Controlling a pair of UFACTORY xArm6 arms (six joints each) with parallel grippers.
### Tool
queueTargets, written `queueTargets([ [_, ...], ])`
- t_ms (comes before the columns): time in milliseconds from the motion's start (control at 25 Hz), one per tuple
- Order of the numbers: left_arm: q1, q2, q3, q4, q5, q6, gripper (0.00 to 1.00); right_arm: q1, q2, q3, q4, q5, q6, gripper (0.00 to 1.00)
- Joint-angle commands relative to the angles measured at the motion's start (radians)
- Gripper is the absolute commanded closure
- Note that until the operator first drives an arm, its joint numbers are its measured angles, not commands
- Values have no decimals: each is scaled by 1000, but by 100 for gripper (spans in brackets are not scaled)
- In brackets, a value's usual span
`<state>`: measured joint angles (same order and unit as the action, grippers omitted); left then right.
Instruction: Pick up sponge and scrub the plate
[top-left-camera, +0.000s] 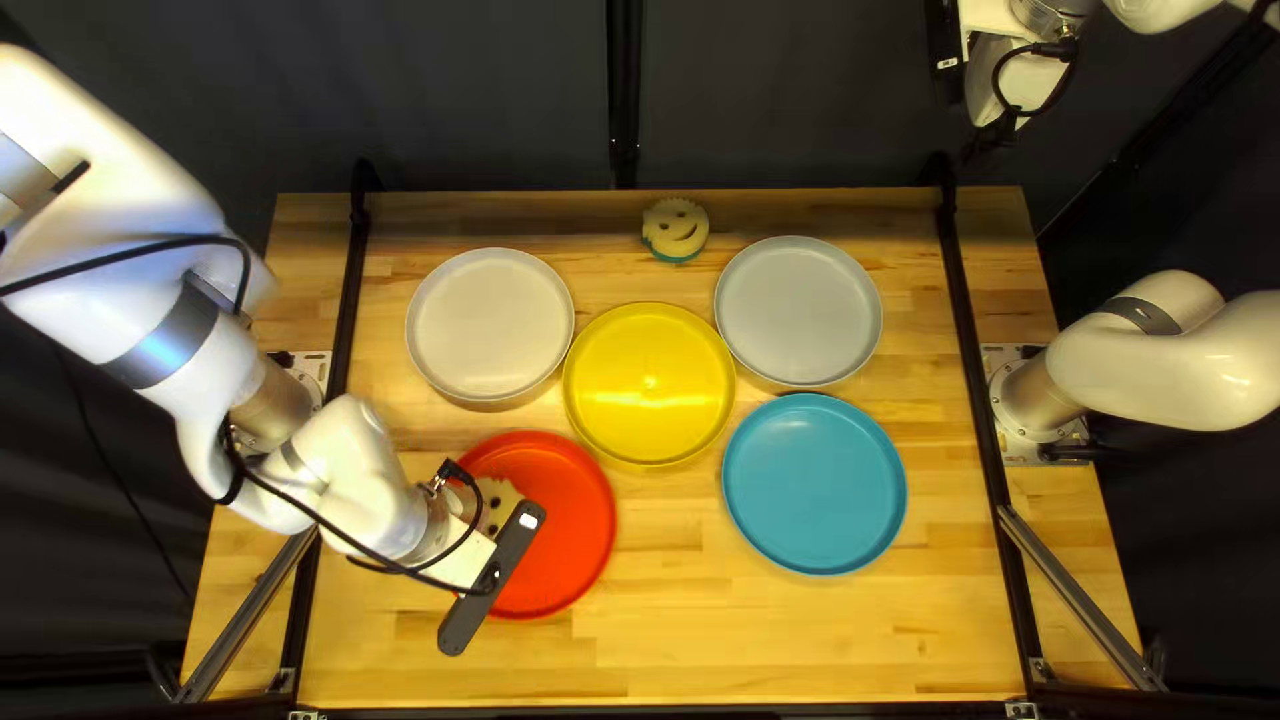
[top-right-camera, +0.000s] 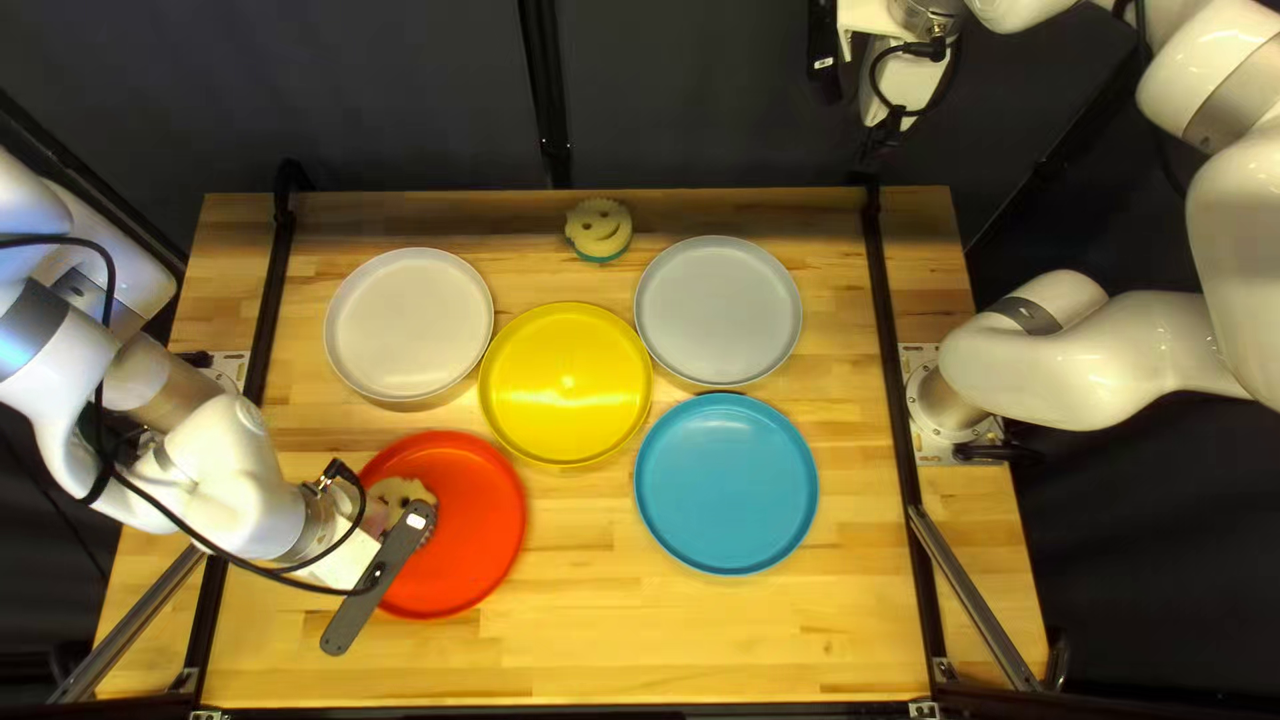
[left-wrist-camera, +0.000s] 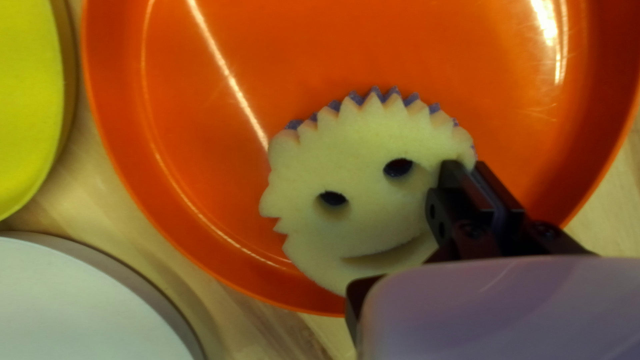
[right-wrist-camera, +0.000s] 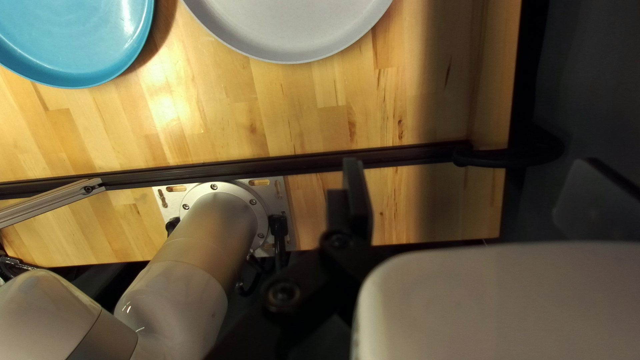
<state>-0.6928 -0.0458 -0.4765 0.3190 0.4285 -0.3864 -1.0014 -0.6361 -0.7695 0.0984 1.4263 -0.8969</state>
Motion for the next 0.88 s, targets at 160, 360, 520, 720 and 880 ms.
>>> queueTargets([
  [160,-23,63,-81,59,13,-60,100,0,0,0,0,0,0,0],
  [360,27,9,-13,53,-6,-12,100,0,0,0,0,0,0,0],
  [520,73,-58,5,26,38,61,100,0,0,0,0,0,0,0],
  [720,149,-168,31,-10,109,178,100,0,0,0,0,0,0,0],
  [880,203,-257,51,-34,166,249,100,0,0,0,0,0,0,0],
])
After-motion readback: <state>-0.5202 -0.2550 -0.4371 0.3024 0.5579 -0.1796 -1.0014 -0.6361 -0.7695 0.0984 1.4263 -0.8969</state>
